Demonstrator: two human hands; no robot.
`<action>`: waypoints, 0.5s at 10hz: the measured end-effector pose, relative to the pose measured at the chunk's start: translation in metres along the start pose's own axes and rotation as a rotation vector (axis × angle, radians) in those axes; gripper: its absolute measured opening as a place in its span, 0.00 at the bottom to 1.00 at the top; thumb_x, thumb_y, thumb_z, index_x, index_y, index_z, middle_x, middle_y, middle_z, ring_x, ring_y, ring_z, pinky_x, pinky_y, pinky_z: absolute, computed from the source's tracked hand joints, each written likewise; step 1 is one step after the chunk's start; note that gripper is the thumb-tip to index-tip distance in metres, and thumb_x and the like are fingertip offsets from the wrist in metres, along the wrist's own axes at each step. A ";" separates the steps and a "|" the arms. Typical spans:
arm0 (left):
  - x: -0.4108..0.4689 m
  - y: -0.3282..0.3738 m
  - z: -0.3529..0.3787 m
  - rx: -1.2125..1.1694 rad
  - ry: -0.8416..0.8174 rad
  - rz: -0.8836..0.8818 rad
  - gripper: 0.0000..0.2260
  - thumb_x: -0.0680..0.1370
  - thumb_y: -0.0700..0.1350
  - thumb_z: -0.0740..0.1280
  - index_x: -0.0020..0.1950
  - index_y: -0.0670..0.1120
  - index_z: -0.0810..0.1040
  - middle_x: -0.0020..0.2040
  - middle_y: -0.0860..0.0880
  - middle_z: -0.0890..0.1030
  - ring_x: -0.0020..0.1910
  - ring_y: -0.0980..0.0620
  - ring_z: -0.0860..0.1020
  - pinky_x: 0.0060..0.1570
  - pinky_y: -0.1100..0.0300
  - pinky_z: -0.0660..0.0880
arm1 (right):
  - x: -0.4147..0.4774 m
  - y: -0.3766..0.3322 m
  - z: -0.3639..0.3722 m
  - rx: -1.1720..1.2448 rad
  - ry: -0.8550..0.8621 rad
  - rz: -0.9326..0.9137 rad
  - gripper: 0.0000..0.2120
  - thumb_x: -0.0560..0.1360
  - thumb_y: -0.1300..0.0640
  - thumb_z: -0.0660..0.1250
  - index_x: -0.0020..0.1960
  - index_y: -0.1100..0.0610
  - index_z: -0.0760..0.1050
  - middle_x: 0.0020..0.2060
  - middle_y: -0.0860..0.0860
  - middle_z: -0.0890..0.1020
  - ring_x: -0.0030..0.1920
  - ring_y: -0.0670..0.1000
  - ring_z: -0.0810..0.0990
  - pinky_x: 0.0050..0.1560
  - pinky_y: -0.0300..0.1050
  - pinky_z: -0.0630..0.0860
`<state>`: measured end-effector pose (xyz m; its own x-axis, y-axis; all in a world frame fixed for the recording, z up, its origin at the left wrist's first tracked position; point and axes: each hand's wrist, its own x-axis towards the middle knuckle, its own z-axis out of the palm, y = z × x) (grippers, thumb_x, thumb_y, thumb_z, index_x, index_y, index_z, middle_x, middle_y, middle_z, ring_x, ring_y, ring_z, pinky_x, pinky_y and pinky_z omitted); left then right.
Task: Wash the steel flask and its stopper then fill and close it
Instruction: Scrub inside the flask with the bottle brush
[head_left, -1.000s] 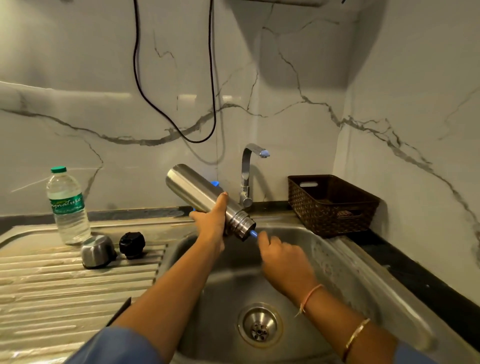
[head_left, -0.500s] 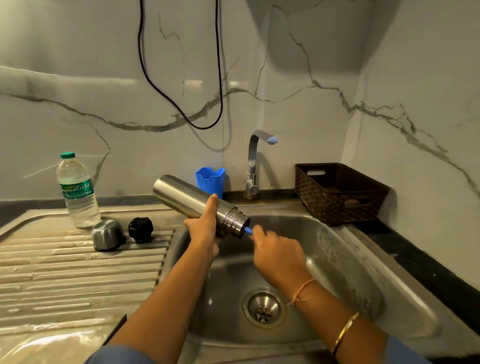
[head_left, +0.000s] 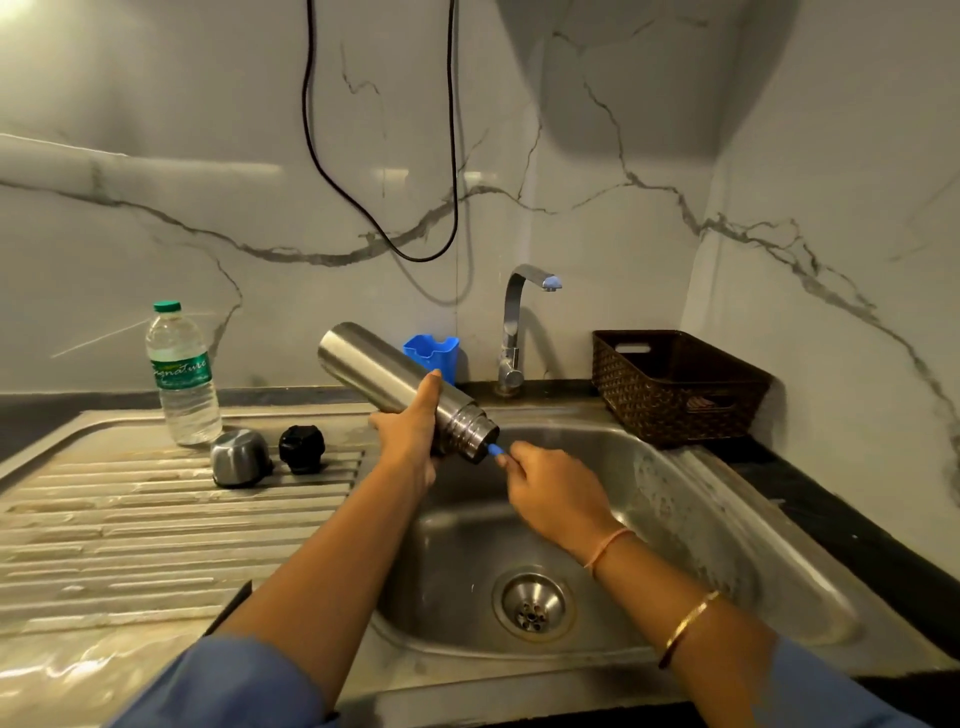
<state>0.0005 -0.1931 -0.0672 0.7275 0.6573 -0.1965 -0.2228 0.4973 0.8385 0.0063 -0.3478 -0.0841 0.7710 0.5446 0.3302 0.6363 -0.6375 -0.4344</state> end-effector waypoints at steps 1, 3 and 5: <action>0.008 0.012 -0.004 0.056 -0.062 0.022 0.35 0.69 0.51 0.75 0.67 0.42 0.61 0.56 0.41 0.77 0.49 0.43 0.80 0.51 0.41 0.78 | 0.007 -0.010 -0.008 1.000 -0.376 0.434 0.16 0.81 0.50 0.56 0.43 0.57 0.75 0.23 0.47 0.64 0.20 0.43 0.59 0.19 0.36 0.56; 0.010 0.029 0.004 0.013 0.003 0.042 0.33 0.68 0.48 0.76 0.65 0.46 0.60 0.54 0.41 0.76 0.47 0.40 0.81 0.48 0.37 0.78 | 0.010 -0.004 0.013 -0.535 0.317 -0.216 0.14 0.71 0.59 0.65 0.56 0.56 0.78 0.34 0.55 0.78 0.25 0.55 0.77 0.24 0.42 0.68; 0.015 0.031 0.008 0.080 -0.024 0.051 0.31 0.68 0.49 0.76 0.63 0.45 0.62 0.54 0.40 0.76 0.47 0.40 0.81 0.47 0.38 0.78 | 0.011 -0.025 0.001 0.358 -0.077 0.118 0.12 0.80 0.57 0.55 0.55 0.56 0.76 0.30 0.52 0.75 0.27 0.51 0.73 0.28 0.41 0.69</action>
<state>0.0094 -0.1726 -0.0397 0.7322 0.6663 -0.1414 -0.2081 0.4166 0.8850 -0.0009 -0.3257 -0.0703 0.8254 0.5271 0.2024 0.4835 -0.4747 -0.7354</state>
